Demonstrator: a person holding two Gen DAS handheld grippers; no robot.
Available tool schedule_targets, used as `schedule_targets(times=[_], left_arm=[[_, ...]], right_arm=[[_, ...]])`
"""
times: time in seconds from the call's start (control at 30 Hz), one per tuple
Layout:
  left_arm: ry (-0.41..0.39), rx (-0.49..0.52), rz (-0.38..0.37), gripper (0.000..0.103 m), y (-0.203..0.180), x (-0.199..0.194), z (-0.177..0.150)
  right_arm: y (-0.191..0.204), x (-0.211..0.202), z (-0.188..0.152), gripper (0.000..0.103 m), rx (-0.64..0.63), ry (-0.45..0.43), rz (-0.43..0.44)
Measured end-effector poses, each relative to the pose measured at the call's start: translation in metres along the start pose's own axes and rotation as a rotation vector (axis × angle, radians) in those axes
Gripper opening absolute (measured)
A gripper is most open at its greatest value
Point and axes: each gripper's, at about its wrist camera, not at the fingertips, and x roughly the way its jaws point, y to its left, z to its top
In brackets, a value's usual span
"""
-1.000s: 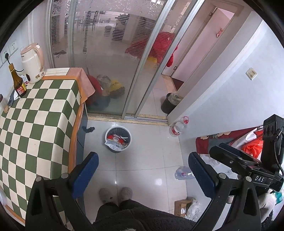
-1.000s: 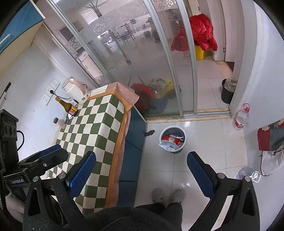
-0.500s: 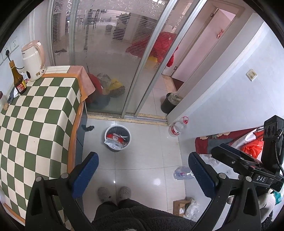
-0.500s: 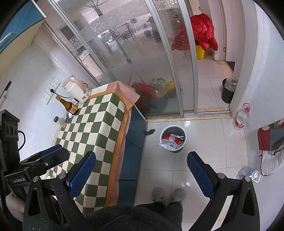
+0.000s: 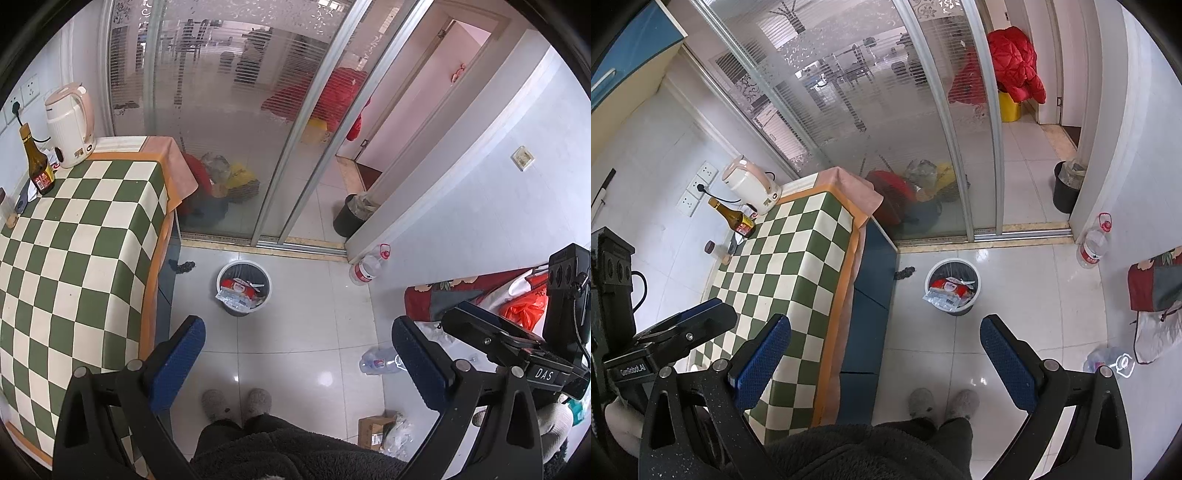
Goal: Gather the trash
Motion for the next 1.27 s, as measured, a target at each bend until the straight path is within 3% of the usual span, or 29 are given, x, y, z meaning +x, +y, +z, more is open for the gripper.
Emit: schedule_targets(times=[1.27], left_arm=[[-0.004, -0.051, 0.006, 0.103, -0.004, 0.004, -0.002]], right_arm=[[0.008, 0.003, -0.012, 0.103, 0.018, 0.016, 0.004]])
